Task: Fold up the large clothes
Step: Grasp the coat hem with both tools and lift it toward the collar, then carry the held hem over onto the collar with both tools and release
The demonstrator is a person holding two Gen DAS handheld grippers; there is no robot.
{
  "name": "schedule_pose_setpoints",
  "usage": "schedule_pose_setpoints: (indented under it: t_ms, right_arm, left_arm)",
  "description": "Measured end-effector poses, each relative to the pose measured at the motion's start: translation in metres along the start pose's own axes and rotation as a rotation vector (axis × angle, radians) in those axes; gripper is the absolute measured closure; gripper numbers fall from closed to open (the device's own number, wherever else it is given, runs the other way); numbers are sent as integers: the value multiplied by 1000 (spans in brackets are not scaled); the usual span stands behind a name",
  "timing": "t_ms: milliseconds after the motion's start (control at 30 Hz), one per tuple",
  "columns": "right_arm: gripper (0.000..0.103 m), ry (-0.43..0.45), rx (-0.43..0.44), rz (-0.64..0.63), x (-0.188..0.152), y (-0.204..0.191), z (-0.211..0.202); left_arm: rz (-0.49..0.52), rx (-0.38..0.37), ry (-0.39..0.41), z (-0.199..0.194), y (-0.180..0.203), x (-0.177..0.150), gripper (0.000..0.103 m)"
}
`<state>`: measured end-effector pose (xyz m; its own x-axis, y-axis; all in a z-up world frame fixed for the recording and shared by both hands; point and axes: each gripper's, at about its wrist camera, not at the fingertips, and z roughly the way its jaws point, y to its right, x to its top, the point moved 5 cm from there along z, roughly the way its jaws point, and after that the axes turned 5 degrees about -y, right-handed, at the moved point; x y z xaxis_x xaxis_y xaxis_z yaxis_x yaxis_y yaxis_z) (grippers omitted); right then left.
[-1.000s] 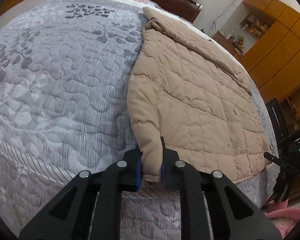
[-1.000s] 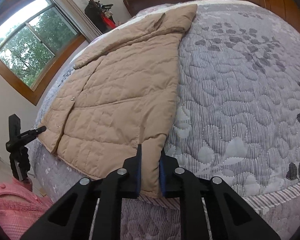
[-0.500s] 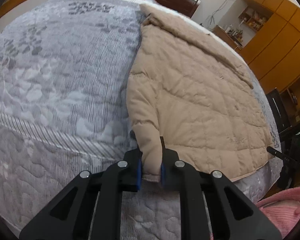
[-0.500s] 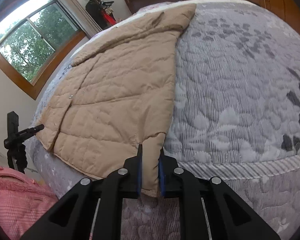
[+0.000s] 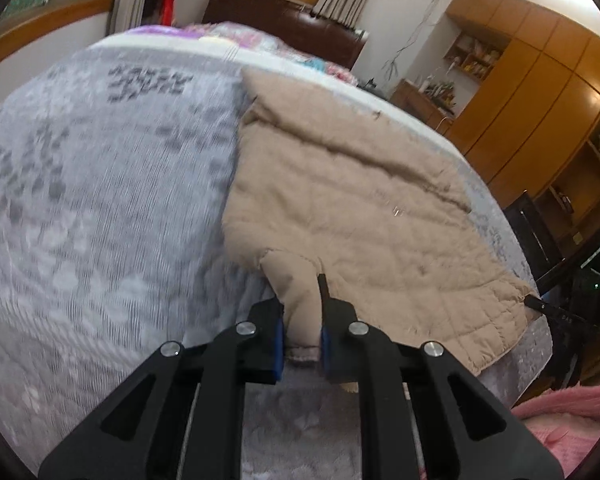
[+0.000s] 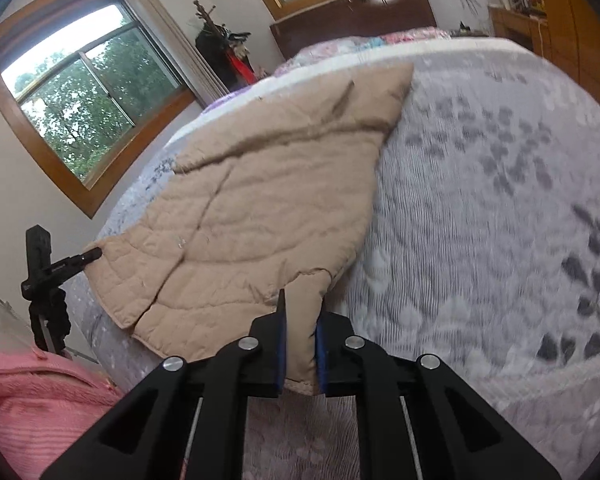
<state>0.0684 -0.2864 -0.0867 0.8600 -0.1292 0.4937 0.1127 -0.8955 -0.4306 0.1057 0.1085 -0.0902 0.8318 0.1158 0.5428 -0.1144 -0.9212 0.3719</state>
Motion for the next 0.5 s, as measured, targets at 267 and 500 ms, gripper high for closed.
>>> schedule_pose_setpoints:
  t_ms: [267, 500]
  right_arm:
    - [92, 49, -27, -80, 76, -11, -13]
    - [92, 55, -36, -88, 148, -7, -7]
  left_arm:
    - [66, -3, 73, 6, 17, 76, 91]
    - [53, -8, 96, 33, 16, 154, 92]
